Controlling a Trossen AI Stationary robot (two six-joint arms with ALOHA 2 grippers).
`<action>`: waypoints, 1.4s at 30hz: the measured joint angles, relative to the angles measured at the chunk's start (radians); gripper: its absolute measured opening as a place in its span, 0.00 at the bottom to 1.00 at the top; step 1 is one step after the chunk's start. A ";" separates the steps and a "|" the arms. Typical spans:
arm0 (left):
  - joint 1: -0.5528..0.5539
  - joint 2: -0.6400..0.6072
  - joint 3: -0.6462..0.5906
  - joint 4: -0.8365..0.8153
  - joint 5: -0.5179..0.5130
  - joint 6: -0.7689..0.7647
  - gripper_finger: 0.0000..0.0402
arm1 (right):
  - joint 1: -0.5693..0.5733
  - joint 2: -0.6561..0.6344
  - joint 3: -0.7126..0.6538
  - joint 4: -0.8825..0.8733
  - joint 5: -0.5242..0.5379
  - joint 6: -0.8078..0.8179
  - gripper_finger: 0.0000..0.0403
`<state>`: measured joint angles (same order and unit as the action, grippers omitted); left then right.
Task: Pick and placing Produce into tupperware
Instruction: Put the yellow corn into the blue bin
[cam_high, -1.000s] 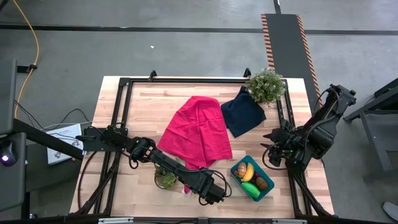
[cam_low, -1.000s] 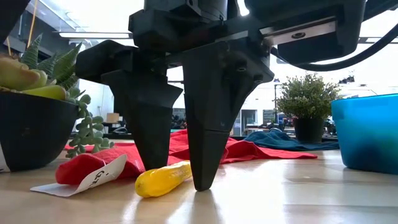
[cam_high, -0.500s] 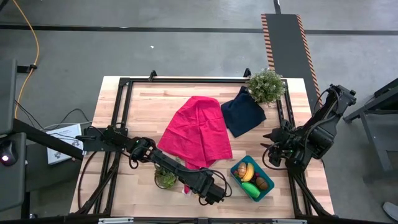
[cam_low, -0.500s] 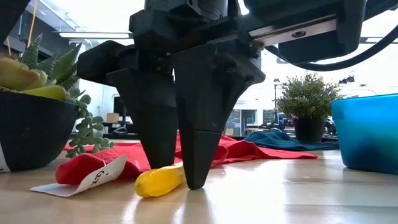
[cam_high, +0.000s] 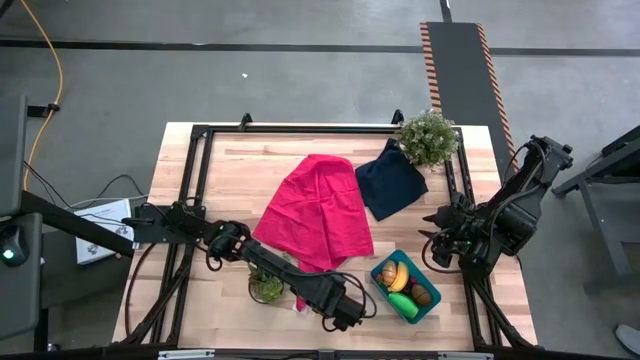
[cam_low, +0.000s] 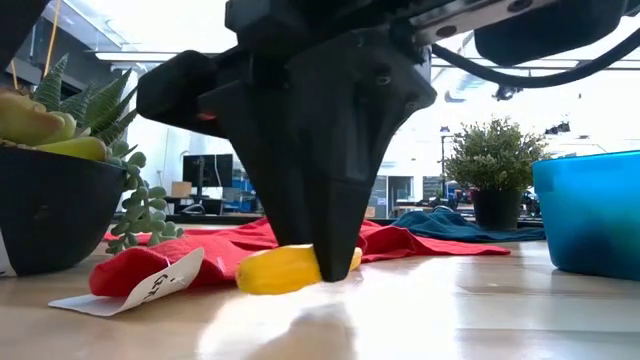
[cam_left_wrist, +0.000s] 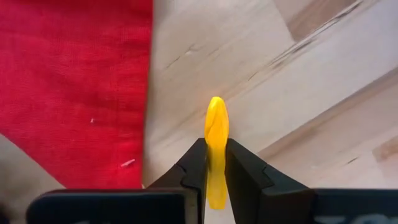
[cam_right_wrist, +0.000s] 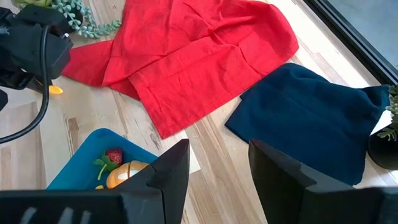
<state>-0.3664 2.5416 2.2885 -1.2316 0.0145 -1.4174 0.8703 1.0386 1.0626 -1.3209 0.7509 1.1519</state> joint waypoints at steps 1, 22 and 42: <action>0.000 0.000 0.003 0.000 -0.004 0.000 0.09 | 0.000 0.000 0.000 0.000 0.000 0.000 0.39; 0.036 -0.093 0.067 -0.026 -0.122 0.159 0.09 | 0.000 0.000 0.000 0.008 0.000 0.003 0.39; 0.033 -0.338 0.068 0.071 -0.422 0.367 0.09 | 0.000 0.000 0.000 0.153 0.025 0.018 0.39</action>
<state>-0.3332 2.2036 2.3562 -1.1602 -0.4073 -1.0502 0.8704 1.0386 1.0626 -1.1678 0.7761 1.1698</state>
